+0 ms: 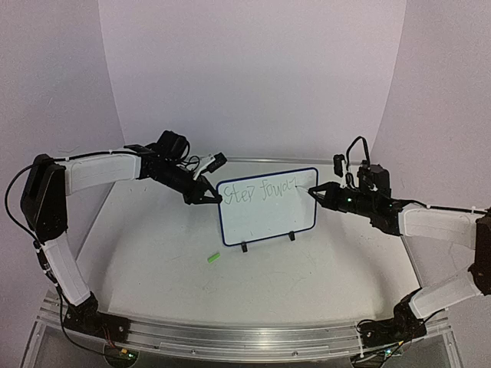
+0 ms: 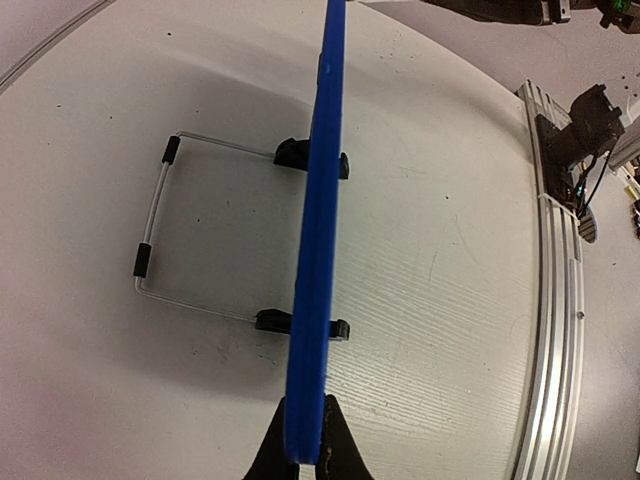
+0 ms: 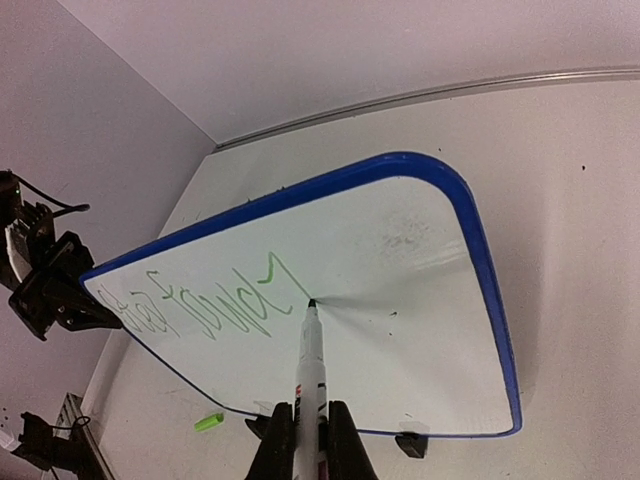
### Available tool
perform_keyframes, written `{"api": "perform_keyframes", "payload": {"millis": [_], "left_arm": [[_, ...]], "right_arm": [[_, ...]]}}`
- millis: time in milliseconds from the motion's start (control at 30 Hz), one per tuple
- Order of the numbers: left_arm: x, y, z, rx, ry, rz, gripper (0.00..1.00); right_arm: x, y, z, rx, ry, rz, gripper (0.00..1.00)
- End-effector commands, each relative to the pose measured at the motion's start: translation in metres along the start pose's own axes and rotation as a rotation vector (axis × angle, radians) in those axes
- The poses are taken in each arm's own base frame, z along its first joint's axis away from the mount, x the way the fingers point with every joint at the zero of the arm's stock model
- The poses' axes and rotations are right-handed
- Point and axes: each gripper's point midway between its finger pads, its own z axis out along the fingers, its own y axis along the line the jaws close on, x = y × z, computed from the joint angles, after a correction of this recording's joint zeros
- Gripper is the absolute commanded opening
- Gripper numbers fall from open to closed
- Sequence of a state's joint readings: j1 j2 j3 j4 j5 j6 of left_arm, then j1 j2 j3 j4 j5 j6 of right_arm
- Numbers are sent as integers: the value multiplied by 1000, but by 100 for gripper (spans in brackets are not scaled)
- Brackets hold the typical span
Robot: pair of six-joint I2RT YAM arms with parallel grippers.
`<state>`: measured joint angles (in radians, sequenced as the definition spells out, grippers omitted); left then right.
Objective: Write a sentence on the whiteboard
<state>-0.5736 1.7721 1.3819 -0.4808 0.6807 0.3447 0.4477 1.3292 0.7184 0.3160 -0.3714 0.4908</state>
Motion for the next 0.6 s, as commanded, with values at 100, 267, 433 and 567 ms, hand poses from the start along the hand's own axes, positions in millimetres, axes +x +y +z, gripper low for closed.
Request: {"api": "perform_keyframes", "payload": {"millis": [100, 267, 433, 567], "left_arm": [[8, 3, 6, -22, 48, 14, 0], [8, 3, 6, -22, 48, 14, 0], [8, 3, 5, -25, 48, 16, 0], [7, 3, 5, -24, 47, 17, 0]], "right_arm": [[12, -15, 5, 43, 25, 14, 0], [0, -6, 5, 23, -1, 9, 0], [-17, 6, 1, -13, -43, 15, 0], [-28, 13, -4, -26, -75, 13, 0]]}}
